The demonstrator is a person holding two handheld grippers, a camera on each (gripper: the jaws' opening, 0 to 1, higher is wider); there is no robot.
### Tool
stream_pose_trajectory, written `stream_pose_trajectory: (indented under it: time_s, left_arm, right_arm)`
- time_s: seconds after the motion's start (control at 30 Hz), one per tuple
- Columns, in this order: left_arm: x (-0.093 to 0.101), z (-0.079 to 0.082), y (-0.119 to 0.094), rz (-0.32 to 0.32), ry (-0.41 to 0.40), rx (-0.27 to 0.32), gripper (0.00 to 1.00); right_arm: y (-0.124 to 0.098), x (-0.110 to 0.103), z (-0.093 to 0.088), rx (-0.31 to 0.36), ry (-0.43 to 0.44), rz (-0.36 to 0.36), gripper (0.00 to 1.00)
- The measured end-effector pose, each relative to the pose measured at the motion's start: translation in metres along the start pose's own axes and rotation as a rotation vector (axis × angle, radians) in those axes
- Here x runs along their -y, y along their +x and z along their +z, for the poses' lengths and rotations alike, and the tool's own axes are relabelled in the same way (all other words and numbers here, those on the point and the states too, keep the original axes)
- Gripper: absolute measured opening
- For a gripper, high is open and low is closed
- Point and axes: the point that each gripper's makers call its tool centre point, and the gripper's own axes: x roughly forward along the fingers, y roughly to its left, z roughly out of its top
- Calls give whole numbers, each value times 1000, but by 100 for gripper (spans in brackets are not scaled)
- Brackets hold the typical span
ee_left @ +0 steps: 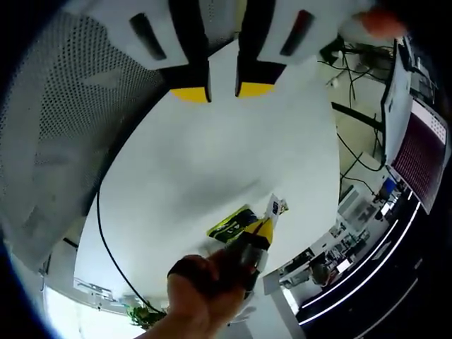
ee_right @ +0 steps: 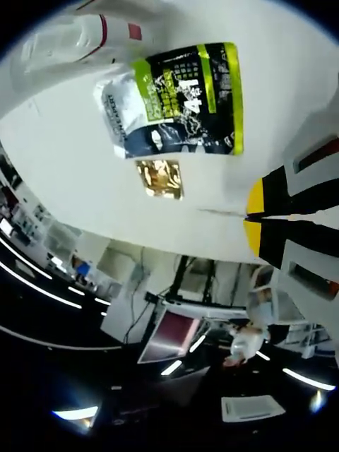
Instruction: Arrange the skincare products in the storage area until every visible bottle or jar stands upright without overlapping.
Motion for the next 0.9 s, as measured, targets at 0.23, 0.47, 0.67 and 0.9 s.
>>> stream_pose_trajectory:
  time_s: [0.23, 0.47, 0.67, 0.9]
  left_arm:
    - [0, 0, 0, 1, -1, 1, 9]
    - [0, 0, 0, 3, 0, 1, 9]
    - [-1, 0, 0, 4, 0, 1, 9]
    - [-1, 0, 0, 5, 0, 2, 9]
  right_arm:
    - [3, 3, -2, -7, 0, -6, 0]
    - [3, 5, -3, -10, 1, -13, 0]
    - [3, 5, -3, -11, 3, -16, 0]
    - [4, 6, -2, -9, 5, -20, 0]
